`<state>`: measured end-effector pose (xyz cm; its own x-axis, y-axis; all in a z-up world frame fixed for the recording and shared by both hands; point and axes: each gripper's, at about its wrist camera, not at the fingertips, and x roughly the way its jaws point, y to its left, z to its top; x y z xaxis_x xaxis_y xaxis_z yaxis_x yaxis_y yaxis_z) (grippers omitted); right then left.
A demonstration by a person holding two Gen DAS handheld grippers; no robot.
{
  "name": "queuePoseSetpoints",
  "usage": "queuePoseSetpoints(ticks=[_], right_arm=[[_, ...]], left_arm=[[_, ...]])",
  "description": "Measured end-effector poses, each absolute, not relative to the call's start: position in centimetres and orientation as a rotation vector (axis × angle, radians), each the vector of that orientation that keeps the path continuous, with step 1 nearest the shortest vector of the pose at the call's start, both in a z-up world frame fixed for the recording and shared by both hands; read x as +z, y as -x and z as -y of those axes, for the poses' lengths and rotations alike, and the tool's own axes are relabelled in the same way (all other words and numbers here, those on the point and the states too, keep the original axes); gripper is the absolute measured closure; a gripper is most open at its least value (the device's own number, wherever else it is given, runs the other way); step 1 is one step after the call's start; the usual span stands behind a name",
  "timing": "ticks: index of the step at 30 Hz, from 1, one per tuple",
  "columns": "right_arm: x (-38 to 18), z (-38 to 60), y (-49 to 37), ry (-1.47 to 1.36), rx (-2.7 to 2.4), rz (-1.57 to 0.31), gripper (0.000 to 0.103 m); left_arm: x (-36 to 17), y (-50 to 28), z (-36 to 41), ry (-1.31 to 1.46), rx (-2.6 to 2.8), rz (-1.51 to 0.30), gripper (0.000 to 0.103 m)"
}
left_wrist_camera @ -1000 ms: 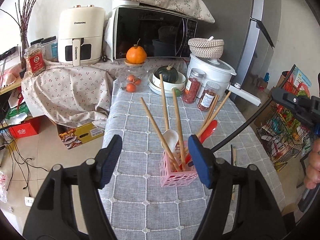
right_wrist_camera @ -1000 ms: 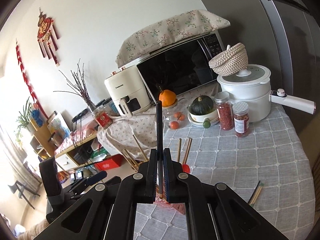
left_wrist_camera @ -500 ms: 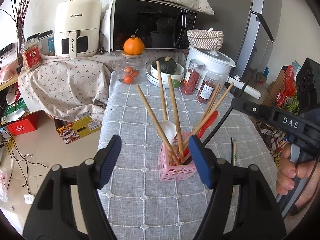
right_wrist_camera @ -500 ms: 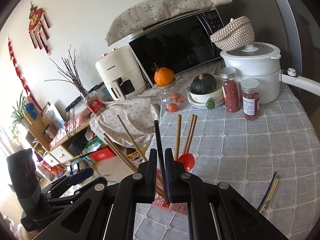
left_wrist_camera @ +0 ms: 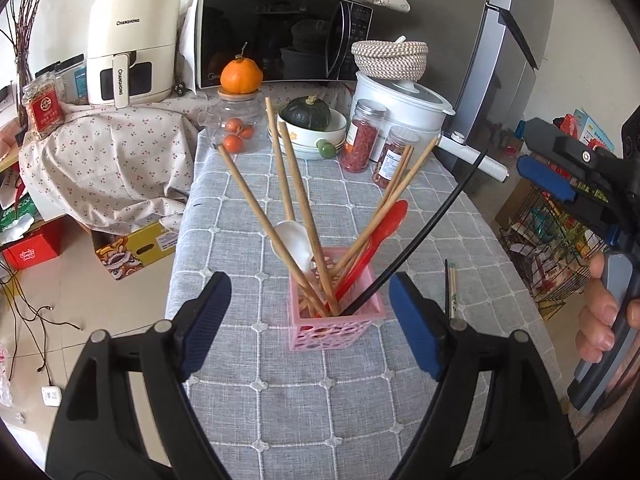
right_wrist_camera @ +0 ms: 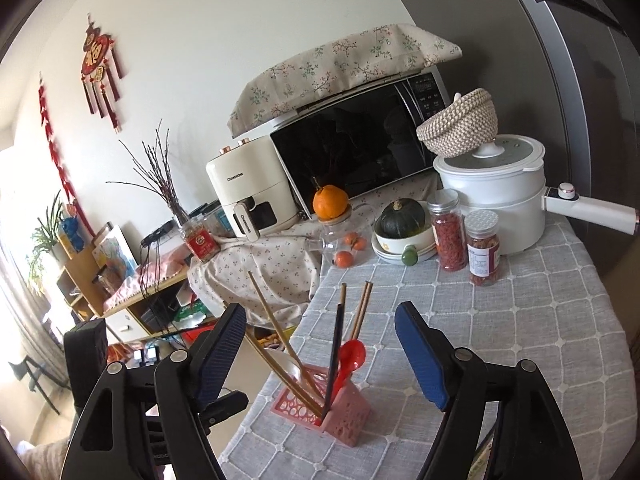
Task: Organize utensils
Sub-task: 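Grasp a black chopstick with the left tool while the right tool grasps a paper-wrapped chopstick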
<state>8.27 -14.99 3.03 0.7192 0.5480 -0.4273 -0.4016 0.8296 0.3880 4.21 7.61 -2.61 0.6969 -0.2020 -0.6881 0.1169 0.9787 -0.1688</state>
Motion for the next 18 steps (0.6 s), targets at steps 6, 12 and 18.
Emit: queuePoseSetpoints(ticks=[6, 12, 18], right_arm=[[3.1, 18.3, -7.7, -0.248, 0.456, -0.561, 0.02], [1.3, 21.5, -7.9, -0.21, 0.353, -0.649, 0.019], [-1.1, 24.6, -8.2, -0.195, 0.253, -0.771, 0.019]], left_arm=[[-3.4, -4.0, -5.2, 0.11, -0.239, -0.822, 0.021], [-4.4, -3.6, -1.6, 0.031, -0.29, -0.858, 0.021], [-5.6, -3.7, 2.3, -0.039, -0.346, -0.905, 0.021]])
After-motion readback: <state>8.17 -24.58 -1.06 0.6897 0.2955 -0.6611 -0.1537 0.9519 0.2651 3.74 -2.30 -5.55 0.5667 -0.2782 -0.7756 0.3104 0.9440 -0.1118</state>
